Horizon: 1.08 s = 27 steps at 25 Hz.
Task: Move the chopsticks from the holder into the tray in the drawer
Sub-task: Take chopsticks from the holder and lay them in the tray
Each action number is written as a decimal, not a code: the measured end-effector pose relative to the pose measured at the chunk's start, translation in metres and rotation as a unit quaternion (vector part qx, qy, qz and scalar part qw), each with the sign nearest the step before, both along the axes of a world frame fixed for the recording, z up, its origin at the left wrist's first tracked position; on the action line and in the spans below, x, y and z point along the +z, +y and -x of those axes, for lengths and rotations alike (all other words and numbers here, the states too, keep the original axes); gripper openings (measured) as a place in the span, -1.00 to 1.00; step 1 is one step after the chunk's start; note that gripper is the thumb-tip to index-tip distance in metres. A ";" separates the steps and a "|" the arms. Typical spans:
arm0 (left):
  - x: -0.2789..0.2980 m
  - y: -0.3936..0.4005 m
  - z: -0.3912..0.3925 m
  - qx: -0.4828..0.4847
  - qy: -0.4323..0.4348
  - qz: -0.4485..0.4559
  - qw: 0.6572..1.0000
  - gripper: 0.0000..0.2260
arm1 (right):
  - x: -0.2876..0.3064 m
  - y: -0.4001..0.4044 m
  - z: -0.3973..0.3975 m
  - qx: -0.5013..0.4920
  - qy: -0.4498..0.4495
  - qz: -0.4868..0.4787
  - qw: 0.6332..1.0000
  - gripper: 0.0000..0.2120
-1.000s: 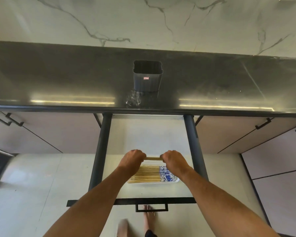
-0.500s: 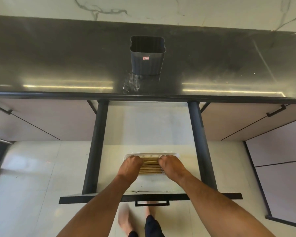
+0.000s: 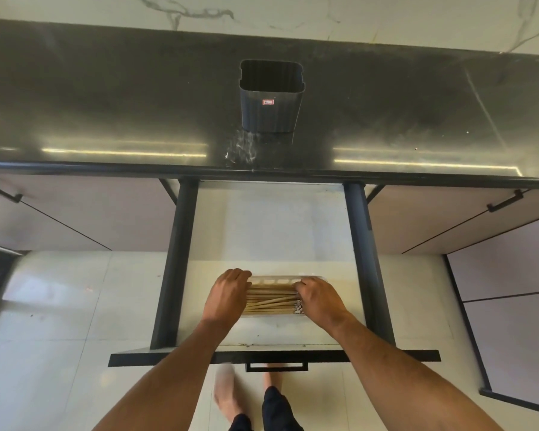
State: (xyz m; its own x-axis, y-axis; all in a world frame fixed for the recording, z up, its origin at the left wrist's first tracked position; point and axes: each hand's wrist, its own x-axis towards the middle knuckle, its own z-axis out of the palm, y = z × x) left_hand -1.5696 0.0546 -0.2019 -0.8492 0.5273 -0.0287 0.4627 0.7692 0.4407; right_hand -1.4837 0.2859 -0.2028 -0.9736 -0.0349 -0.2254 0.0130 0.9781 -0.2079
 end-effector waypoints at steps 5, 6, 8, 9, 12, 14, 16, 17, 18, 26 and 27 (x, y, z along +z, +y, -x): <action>-0.003 -0.006 -0.008 -0.146 0.011 0.044 0.988 -0.77 | -0.007 0.000 0.000 0.042 -0.044 -0.026 0.998 -0.71; -0.005 -0.004 -0.010 -0.161 -0.006 0.062 0.985 -0.75 | -0.009 -0.002 0.001 0.046 -0.052 -0.030 0.997 -0.75; -0.011 0.002 -0.010 -0.132 -0.051 0.082 0.986 -0.69 | -0.012 -0.006 0.002 0.048 -0.066 -0.044 0.996 -0.84; -0.014 0.005 -0.010 -0.119 -0.064 0.092 0.987 -0.67 | -0.012 -0.007 0.003 0.048 -0.068 -0.052 0.995 -0.86; -0.018 0.007 -0.011 -0.112 -0.054 0.116 0.985 -0.66 | -0.015 -0.006 0.005 0.040 -0.065 -0.069 0.995 -0.86; -0.019 0.008 -0.010 -0.117 -0.043 0.126 0.984 -0.70 | -0.018 -0.008 0.006 0.055 -0.061 -0.069 0.994 -0.87; -0.021 0.008 -0.009 -0.111 -0.047 0.129 0.984 -0.71 | -0.018 -0.010 0.005 0.074 -0.055 -0.067 0.994 -0.87; -0.022 0.008 -0.009 -0.110 -0.053 0.131 0.984 -0.70 | -0.018 -0.011 0.005 0.073 -0.043 -0.069 0.994 -0.86; -0.023 0.008 -0.009 -0.108 -0.064 0.132 0.983 -0.68 | -0.018 -0.011 0.005 0.062 -0.037 -0.069 0.995 -0.84; -0.020 0.009 -0.014 -0.070 -0.074 0.097 0.990 -0.69 | -0.018 -0.004 -0.005 -0.035 0.011 0.016 0.999 -0.81; -0.017 0.008 -0.014 -0.067 -0.052 0.086 0.993 -0.72 | -0.014 -0.002 -0.008 -0.056 0.035 0.038 0.997 -0.85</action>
